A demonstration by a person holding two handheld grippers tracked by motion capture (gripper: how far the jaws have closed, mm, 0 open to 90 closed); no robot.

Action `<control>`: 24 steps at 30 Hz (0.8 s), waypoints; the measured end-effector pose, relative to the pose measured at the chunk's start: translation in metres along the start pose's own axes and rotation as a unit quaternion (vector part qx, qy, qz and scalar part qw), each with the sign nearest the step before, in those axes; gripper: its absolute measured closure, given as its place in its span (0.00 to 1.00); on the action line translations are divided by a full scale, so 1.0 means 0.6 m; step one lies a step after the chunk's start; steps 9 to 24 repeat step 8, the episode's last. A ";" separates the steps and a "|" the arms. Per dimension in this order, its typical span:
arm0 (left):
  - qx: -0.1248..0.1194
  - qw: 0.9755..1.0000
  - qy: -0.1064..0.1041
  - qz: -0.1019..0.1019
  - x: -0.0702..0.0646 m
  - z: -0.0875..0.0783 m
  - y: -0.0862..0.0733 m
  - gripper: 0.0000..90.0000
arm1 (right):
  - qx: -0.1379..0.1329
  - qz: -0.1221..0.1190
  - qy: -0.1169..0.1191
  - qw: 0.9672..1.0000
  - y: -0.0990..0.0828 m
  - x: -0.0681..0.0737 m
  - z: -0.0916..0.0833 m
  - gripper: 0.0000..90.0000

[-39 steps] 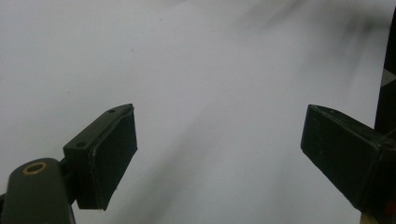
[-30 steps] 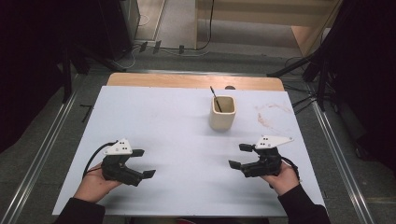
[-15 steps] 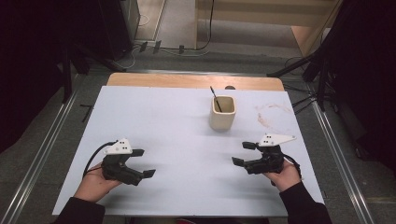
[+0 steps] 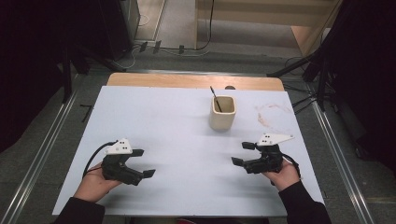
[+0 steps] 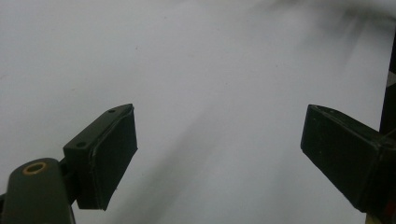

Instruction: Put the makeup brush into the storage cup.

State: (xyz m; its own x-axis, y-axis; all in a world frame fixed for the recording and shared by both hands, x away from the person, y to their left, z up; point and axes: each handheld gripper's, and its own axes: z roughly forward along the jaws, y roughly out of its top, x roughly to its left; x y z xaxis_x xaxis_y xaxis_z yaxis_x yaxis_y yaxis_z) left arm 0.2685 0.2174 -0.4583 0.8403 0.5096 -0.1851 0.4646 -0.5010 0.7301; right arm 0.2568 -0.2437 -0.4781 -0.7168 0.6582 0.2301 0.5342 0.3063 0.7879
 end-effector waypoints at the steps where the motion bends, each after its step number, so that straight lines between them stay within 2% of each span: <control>1: 0.000 1.000 0.000 0.000 0.000 0.000 0.000 0.12 | 0.000 0.000 -0.001 1.000 0.000 -0.001 0.000 0.24; 24: 0.000 1.000 0.000 0.000 0.000 0.000 0.000 0.12 | 0.001 0.003 0.000 1.000 0.000 -0.001 -0.001 0.24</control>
